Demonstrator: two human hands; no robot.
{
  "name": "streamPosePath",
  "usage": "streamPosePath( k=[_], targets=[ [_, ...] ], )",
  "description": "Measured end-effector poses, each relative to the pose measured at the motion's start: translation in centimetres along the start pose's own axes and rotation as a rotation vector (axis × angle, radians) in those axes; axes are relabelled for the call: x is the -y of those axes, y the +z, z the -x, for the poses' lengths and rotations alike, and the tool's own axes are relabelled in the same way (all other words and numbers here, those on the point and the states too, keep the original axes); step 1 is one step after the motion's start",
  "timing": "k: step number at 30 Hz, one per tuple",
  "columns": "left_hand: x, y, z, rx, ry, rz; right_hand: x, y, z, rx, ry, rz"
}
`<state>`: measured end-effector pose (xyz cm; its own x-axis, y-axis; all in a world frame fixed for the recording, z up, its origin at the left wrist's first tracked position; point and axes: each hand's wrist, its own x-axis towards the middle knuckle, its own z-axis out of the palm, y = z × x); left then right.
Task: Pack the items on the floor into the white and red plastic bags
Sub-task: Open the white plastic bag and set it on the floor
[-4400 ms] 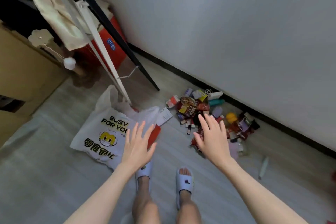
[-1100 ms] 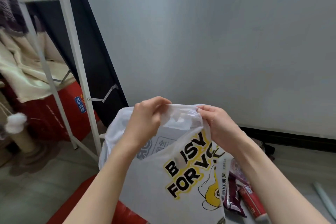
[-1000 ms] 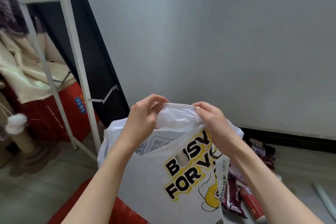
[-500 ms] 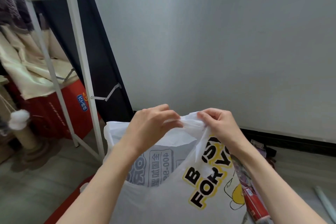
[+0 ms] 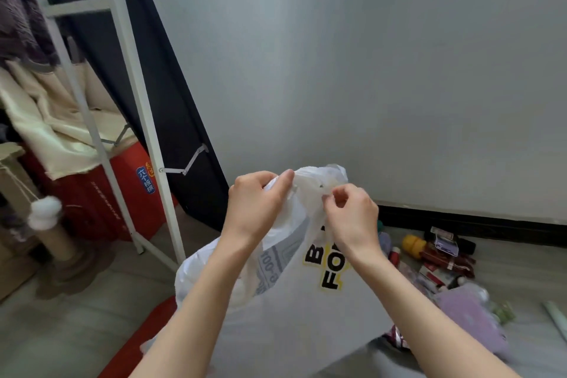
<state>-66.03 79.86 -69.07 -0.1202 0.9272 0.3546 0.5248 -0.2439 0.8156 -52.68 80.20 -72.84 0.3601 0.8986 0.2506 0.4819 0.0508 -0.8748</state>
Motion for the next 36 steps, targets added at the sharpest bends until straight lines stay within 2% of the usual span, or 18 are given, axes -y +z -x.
streamPosePath(
  k=[3,6,9,11,12,13,15,17,18,21,24,26,28,30,31,32,34,36],
  targets=[
    [0.6,-0.8,0.1,0.026,0.037,-0.054,-0.6,-1.6,-1.6,0.091,0.14,-0.265],
    [2.1,-1.5,-0.1,-0.055,0.108,-0.405,-0.7,-3.1,-2.3,0.298,0.23,-0.501],
    [3.2,-1.7,-0.2,-0.225,0.117,-0.654,-0.5,-2.9,-2.2,0.406,0.225,-0.488],
    [3.2,-1.5,-0.1,-0.423,0.268,-0.682,-0.1,-2.4,-1.9,0.424,0.188,-0.441],
    [3.0,-1.3,-0.1,-0.47,0.408,-0.607,0.1,-2.3,-1.8,0.427,0.182,-0.44],
    [2.8,-1.1,0.0,-0.437,0.578,-0.513,0.2,-2.2,-1.7,0.435,0.191,-0.461],
    [2.3,-0.3,0.4,-0.178,0.854,-0.423,0.7,-2.2,-1.5,0.477,0.214,-0.554],
    [2.3,0.6,0.8,0.07,0.941,-0.439,1.1,-2.4,-1.4,0.532,0.237,-0.634],
    [2.5,0.9,1.1,0.139,0.934,-0.429,1.3,-2.7,-1.4,0.551,0.25,-0.659],
    [3.0,1.4,1.4,0.121,0.944,-0.444,1.1,-3.2,-1.9,0.503,0.257,-0.613],
    [3.1,1.6,1.2,0.076,0.996,-0.44,0.3,-3.0,-2.1,0.347,0.105,-0.349],
    [3.1,1.5,0.8,0.046,0.917,-0.471,-0.2,-2.5,-2.1,0.3,-0.011,-0.182],
    [3.4,1.4,0.3,-0.044,0.736,-0.566,-0.3,-2.4,-2.0,0.182,-0.086,-0.043],
    [3.3,1.3,0.0,-0.149,0.549,-0.654,0.6,-2.4,-1.3,0.048,-0.155,-0.028],
    [2.9,1.3,0.0,-0.156,0.448,-0.663,1.0,-2.3,-0.6,0.04,-0.179,-0.069],
    [2.5,1.4,0.0,-0.141,0.344,-0.646,1.6,-2.1,0.3,0.085,-0.174,-0.149],
    [2.0,1.3,-0.2,-0.156,0.175,-0.543,2.7,-1.4,2.2,0.299,-0.062,-0.306],
    [1.9,0.9,-0.2,-0.165,0.098,-0.365,2.3,-0.7,2.5,0.364,-0.024,-0.205]
  ],
)
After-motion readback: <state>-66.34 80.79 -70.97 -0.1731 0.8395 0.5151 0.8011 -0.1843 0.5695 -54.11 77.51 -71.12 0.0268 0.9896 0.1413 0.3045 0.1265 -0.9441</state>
